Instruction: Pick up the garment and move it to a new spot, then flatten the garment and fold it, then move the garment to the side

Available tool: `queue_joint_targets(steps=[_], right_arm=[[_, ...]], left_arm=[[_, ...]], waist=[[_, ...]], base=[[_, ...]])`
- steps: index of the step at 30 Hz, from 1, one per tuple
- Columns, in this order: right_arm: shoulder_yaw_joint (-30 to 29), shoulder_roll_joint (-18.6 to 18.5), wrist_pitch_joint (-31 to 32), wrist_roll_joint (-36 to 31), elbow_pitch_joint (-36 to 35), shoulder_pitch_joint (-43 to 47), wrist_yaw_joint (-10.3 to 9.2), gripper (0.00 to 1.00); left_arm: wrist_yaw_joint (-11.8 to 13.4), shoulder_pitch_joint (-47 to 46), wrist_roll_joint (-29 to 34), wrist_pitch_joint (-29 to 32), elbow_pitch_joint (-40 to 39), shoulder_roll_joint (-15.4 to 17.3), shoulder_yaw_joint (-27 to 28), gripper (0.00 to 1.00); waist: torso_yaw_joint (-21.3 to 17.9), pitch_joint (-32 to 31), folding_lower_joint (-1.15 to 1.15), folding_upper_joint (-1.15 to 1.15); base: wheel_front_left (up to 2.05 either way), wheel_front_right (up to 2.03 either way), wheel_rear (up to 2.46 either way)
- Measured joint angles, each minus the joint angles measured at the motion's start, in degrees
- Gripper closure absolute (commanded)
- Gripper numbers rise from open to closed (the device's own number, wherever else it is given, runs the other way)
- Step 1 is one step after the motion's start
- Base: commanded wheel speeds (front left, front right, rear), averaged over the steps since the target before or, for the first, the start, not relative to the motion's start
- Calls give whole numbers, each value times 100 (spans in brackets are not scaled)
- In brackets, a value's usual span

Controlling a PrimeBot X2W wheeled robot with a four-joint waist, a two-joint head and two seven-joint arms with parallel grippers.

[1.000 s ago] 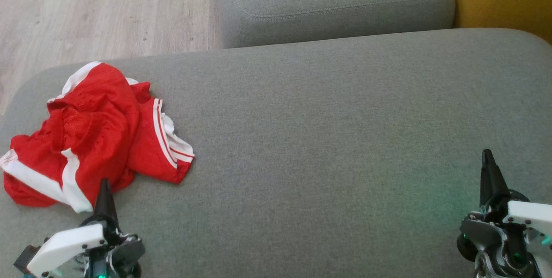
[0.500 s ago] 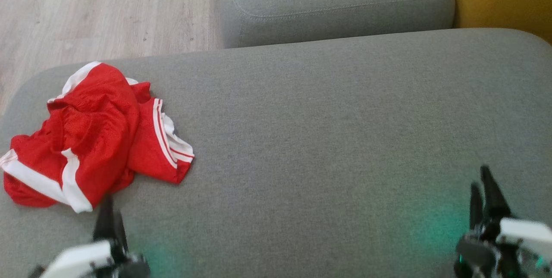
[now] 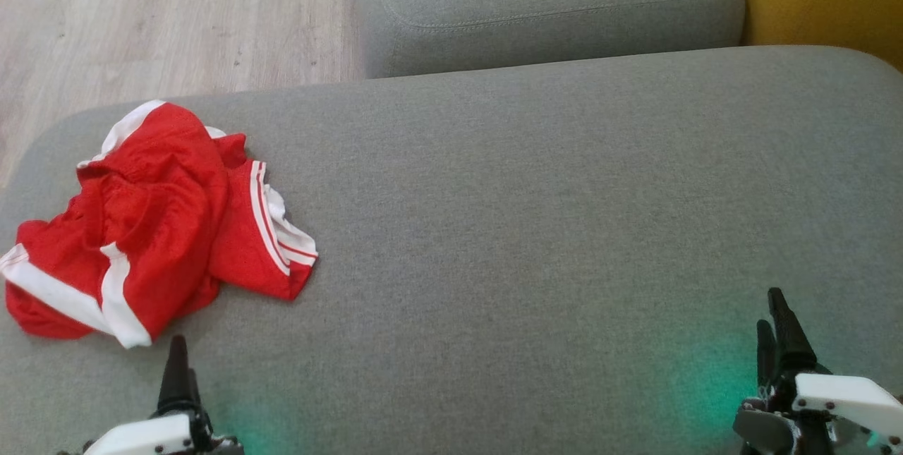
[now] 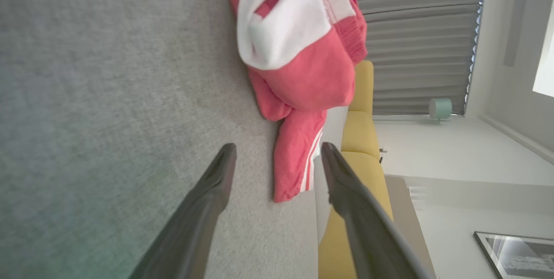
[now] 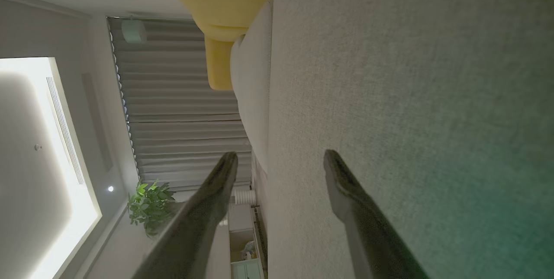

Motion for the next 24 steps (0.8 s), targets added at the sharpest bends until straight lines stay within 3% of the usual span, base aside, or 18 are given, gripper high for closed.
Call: queue_joint_targets(steps=[24], right_arm=[[508,-1,-403,-2236,-204,-79,0,0]], left_arm=[[322,4,1837,-393,-560,1,-248,0]], waist=[[-3,-20,0,0]], base=[[0,0,0]])
